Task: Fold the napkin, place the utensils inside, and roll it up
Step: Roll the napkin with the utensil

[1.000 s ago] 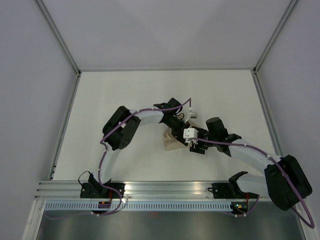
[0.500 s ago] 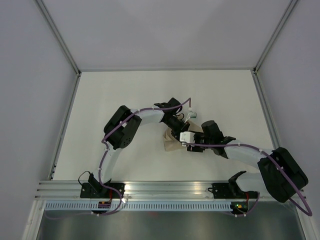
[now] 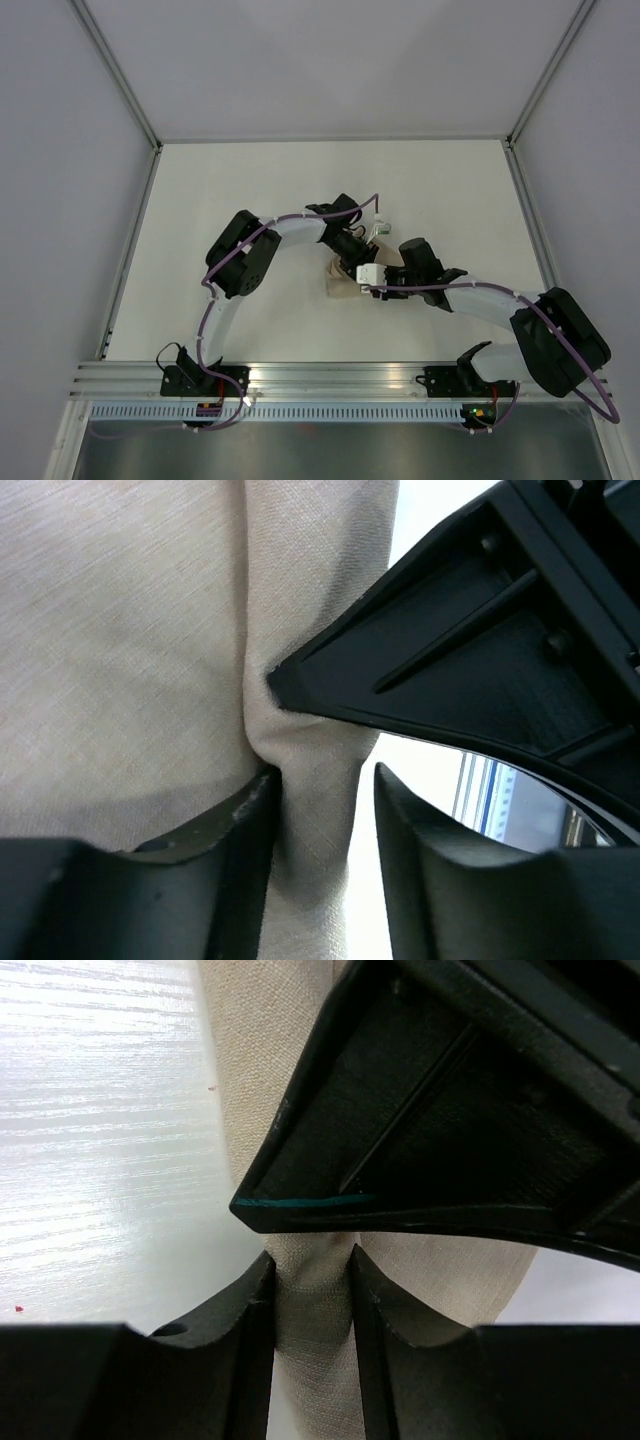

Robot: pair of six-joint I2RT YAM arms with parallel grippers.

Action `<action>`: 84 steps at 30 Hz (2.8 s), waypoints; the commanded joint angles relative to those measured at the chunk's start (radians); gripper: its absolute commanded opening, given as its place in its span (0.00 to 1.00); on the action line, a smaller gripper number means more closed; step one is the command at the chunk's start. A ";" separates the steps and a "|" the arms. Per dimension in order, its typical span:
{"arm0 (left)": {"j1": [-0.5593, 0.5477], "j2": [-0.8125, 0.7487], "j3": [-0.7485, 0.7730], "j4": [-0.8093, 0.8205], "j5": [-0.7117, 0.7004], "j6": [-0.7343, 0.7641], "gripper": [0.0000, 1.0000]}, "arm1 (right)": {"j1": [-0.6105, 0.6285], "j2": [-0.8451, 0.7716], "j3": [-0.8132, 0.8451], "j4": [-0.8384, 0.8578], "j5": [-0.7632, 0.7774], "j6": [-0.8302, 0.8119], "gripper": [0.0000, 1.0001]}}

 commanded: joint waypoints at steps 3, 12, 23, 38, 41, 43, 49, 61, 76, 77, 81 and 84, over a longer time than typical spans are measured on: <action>0.038 -0.092 -0.023 -0.004 -0.087 -0.056 0.52 | -0.005 0.047 0.024 -0.117 -0.022 0.003 0.25; 0.134 -0.291 -0.221 0.279 -0.220 -0.234 0.54 | -0.084 0.113 0.138 -0.269 -0.160 -0.021 0.22; 0.147 -0.690 -0.669 0.824 -0.677 -0.346 0.53 | -0.206 0.362 0.397 -0.600 -0.338 -0.115 0.21; -0.221 -0.731 -0.837 1.110 -1.081 0.208 0.62 | -0.248 0.572 0.546 -0.702 -0.354 -0.104 0.20; -0.279 -0.663 -0.814 1.104 -1.096 0.300 0.63 | -0.249 0.587 0.557 -0.706 -0.354 -0.098 0.20; -0.311 -0.625 -0.803 1.110 -1.098 0.352 0.63 | -0.248 0.595 0.558 -0.706 -0.351 -0.094 0.20; -0.346 -0.497 -0.734 1.078 -1.062 0.443 0.66 | -0.252 0.610 0.566 -0.708 -0.342 -0.092 0.20; -0.343 -0.345 -0.651 0.992 -0.989 0.472 0.67 | -0.252 0.623 0.572 -0.715 -0.343 -0.094 0.20; -0.308 -0.293 -0.609 0.828 -0.854 0.293 0.15 | -0.260 0.606 0.568 -0.705 -0.349 -0.084 0.26; -0.304 -0.290 -0.609 0.828 -0.842 0.257 0.12 | -0.260 0.601 0.568 -0.702 -0.351 -0.081 0.28; -0.288 -0.278 -0.600 0.802 -0.762 0.191 0.03 | -0.266 0.568 0.551 -0.673 -0.355 -0.060 0.48; -0.270 -0.267 -0.582 0.753 -0.702 0.156 0.02 | -0.275 0.526 0.540 -0.659 -0.354 -0.043 0.57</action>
